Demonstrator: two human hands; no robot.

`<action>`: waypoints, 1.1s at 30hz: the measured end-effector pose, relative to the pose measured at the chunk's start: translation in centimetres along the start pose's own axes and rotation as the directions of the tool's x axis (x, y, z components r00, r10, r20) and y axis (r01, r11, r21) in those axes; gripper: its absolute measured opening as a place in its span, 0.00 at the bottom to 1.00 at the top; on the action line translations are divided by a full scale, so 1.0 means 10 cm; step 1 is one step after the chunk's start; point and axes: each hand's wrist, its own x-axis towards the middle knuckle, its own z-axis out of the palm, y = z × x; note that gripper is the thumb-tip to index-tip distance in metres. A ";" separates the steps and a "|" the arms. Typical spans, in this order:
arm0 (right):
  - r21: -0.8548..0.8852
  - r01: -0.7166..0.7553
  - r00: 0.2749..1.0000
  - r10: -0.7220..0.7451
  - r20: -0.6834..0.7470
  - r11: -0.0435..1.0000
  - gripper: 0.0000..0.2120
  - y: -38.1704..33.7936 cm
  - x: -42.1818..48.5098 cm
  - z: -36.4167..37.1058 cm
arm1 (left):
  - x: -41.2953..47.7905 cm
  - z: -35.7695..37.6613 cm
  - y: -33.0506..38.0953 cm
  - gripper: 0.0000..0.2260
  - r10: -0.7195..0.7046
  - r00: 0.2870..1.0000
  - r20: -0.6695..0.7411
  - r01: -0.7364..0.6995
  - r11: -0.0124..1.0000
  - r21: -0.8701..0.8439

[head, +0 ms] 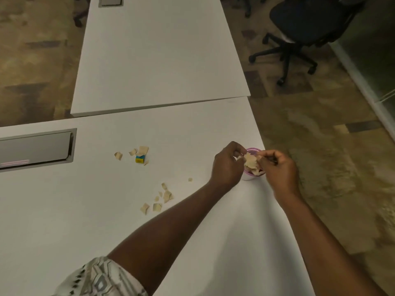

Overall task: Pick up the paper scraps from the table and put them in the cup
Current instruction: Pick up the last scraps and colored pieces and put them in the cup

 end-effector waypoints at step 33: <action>-0.449 0.552 0.691 -0.083 0.718 0.703 0.40 0.17 -1.10 1.82 | -1.36 -1.46 -1.76 0.30 -0.245 0.897 -0.369 0.431 0.675 0.599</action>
